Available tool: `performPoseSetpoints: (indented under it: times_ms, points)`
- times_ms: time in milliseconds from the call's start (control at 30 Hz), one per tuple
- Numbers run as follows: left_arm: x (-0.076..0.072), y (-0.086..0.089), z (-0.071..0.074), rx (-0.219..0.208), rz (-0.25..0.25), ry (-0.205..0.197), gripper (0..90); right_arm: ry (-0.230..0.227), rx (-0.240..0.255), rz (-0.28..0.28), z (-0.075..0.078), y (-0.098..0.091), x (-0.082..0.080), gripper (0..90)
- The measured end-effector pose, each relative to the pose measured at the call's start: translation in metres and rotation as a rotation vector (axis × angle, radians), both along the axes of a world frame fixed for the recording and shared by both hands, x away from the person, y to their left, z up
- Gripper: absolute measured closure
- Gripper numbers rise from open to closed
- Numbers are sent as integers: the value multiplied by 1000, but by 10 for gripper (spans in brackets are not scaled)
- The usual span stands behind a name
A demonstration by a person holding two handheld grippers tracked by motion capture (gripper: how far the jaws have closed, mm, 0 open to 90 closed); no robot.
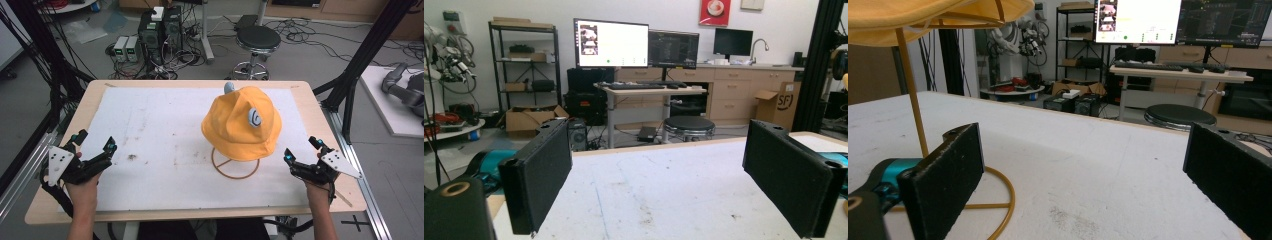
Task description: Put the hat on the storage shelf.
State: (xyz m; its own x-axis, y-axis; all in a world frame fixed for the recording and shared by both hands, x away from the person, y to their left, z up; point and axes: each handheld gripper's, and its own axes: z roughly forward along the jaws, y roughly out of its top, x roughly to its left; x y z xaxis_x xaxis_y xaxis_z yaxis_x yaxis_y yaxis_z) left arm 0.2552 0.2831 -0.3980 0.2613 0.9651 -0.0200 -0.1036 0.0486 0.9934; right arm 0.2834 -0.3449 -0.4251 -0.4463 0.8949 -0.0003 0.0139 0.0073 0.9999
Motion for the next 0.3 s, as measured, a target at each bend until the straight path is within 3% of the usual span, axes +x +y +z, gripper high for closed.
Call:
performPoseSetpoints:
  times_ms: [300]
  points:
    - [1, 0, -1, -4, -11, 5, 127, 1, 3, -5, 0, -1, 1, 27]
